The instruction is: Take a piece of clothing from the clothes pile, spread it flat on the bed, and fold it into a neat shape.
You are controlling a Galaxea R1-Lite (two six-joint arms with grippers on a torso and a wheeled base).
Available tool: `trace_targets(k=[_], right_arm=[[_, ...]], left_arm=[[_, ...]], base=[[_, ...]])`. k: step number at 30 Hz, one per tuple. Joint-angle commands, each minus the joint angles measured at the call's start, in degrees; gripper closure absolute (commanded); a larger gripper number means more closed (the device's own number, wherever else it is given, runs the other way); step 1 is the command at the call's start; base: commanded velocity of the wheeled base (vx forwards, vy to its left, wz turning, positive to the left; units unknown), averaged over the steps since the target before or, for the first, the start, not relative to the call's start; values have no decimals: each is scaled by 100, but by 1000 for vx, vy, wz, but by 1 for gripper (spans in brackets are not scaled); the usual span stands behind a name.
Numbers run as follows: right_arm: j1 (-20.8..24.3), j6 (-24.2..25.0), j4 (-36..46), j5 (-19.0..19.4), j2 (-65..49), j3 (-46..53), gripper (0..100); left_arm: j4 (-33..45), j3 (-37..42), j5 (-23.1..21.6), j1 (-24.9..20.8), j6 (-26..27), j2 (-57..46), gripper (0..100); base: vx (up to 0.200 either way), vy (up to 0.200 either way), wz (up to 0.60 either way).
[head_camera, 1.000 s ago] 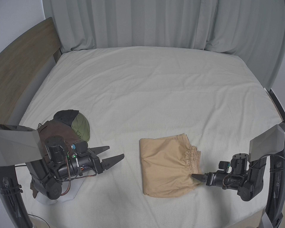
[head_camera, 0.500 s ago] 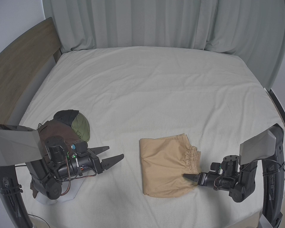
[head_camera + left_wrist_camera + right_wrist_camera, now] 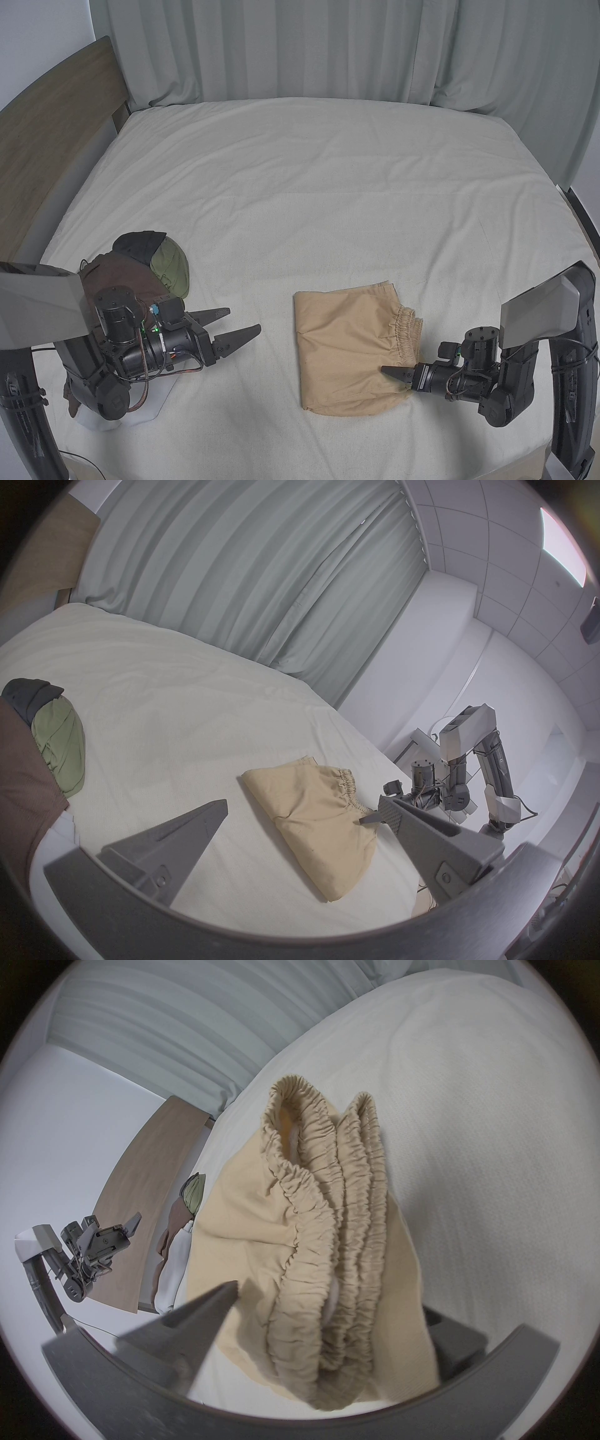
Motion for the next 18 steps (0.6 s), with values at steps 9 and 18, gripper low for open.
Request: trace_targets(k=[9,18], right_arm=[[8,5,-6,-17,-1,-6,100],[149,14,12,-17,-414,64,100]], left_arm=[[-5,17,-123,16,18,-26,0],[-5,8,-132,34,203,-26,0]], base=[[0,0,0],[0,0,0]])
